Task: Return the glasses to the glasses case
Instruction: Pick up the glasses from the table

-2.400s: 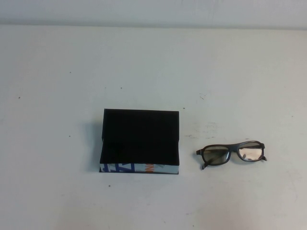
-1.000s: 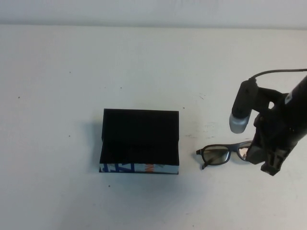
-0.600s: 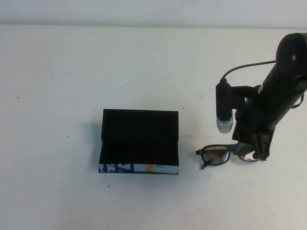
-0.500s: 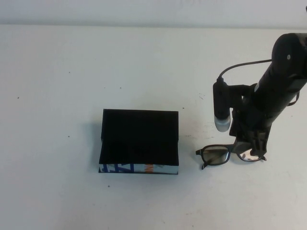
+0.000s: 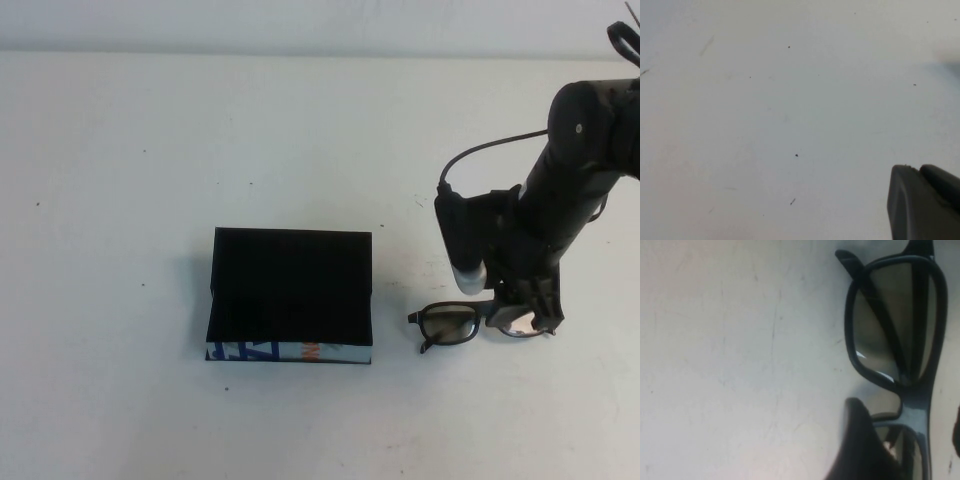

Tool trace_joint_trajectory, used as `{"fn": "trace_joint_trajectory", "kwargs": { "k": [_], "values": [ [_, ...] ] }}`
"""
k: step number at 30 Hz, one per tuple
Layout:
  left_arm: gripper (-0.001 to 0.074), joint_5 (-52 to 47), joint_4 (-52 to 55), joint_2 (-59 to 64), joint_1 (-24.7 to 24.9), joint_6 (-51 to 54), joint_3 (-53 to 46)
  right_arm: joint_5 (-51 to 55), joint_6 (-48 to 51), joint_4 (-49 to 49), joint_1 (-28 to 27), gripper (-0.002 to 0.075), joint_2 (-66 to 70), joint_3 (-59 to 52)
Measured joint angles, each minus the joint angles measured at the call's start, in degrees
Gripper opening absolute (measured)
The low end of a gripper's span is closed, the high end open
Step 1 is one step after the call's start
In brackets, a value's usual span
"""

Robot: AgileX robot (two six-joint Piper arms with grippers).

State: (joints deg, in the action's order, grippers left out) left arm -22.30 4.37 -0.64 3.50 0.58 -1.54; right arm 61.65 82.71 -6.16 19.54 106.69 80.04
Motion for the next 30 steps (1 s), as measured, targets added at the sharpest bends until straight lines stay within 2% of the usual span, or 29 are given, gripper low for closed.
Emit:
{"fn": "trace_joint_trajectory", "kwargs": {
  "k": [22, 26, 30],
  "values": [
    [-0.0004, 0.00, 0.00, 0.00, 0.00, 0.00, 0.00, -1.04, 0.38, 2.16, 0.70, 0.0347, 6.19, 2.28],
    [-0.0004, 0.00, 0.00, 0.00, 0.00, 0.00, 0.00, -0.70, 0.38, 2.53, 0.70, 0.0307, 6.19, 2.28],
    [-0.0004, 0.00, 0.00, 0.00, 0.00, 0.00, 0.00, -0.35, 0.38, 2.62, 0.70, 0.0216, 6.19, 2.28]
  ]
}}
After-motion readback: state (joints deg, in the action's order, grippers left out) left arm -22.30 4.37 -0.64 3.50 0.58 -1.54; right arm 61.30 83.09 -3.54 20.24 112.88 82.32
